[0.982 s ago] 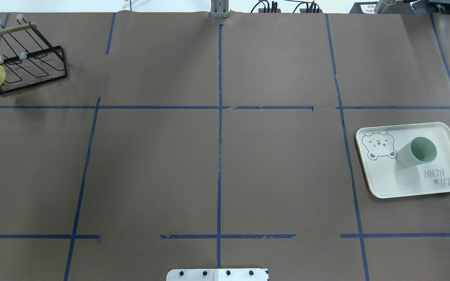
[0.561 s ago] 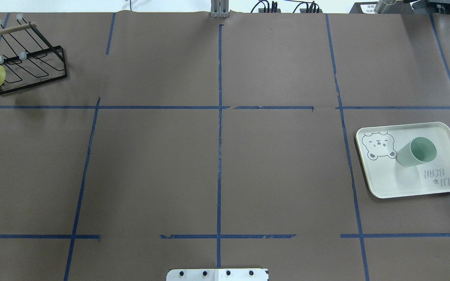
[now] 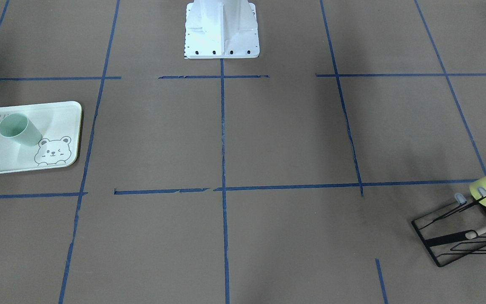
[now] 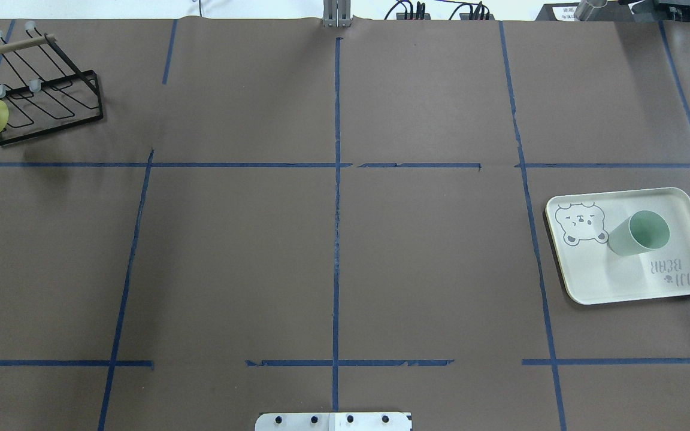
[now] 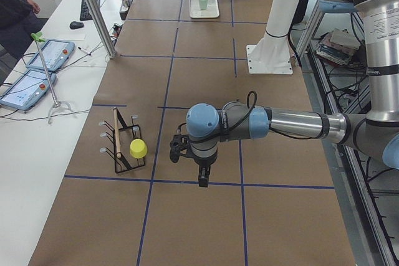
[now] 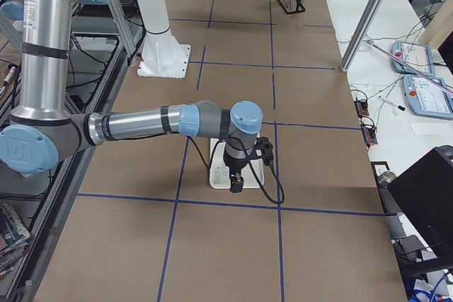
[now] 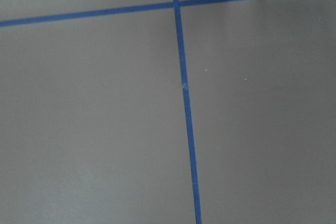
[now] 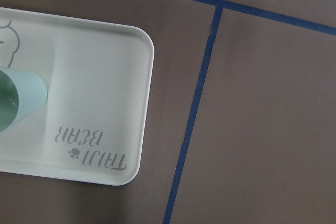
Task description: Left arm grabs green cup and hands to right arm on tray
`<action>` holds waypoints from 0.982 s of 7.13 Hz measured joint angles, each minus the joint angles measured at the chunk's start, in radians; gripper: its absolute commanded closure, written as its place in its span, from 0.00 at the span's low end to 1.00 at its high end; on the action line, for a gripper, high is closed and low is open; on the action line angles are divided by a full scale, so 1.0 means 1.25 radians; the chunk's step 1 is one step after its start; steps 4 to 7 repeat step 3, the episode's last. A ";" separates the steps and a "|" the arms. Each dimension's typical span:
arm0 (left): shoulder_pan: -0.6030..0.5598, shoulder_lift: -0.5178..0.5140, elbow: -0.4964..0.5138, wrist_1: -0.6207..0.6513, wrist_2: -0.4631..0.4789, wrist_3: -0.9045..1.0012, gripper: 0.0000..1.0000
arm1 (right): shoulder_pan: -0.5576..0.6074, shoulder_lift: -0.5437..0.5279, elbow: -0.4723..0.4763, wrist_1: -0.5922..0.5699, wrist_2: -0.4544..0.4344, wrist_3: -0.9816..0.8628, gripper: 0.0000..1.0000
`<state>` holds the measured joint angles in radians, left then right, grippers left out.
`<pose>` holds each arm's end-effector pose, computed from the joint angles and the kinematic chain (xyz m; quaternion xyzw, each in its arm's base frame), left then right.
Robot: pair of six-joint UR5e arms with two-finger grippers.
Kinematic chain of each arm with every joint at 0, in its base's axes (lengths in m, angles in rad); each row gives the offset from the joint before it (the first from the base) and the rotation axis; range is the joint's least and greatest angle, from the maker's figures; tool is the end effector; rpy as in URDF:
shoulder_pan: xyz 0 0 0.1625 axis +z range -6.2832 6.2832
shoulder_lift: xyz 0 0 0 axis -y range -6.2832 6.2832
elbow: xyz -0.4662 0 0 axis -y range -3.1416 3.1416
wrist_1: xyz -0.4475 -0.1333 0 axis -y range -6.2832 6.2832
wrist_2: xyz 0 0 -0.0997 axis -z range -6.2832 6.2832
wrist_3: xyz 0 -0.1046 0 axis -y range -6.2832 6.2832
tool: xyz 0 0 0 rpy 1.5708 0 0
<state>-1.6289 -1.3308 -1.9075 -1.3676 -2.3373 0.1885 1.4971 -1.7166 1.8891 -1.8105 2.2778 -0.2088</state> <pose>-0.0854 -0.4215 0.6576 -0.0031 0.3766 0.0405 0.9255 0.0308 -0.4708 0.6330 -0.0081 -0.3473 -0.1205 0.9299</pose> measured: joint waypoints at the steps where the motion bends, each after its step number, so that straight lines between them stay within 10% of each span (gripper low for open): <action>1: 0.001 0.000 0.003 -0.002 0.002 0.000 0.00 | 0.001 0.000 0.002 0.000 0.000 0.000 0.00; 7: 0.001 -0.001 0.004 -0.003 0.002 0.001 0.00 | 0.002 0.000 0.004 0.000 0.000 -0.001 0.00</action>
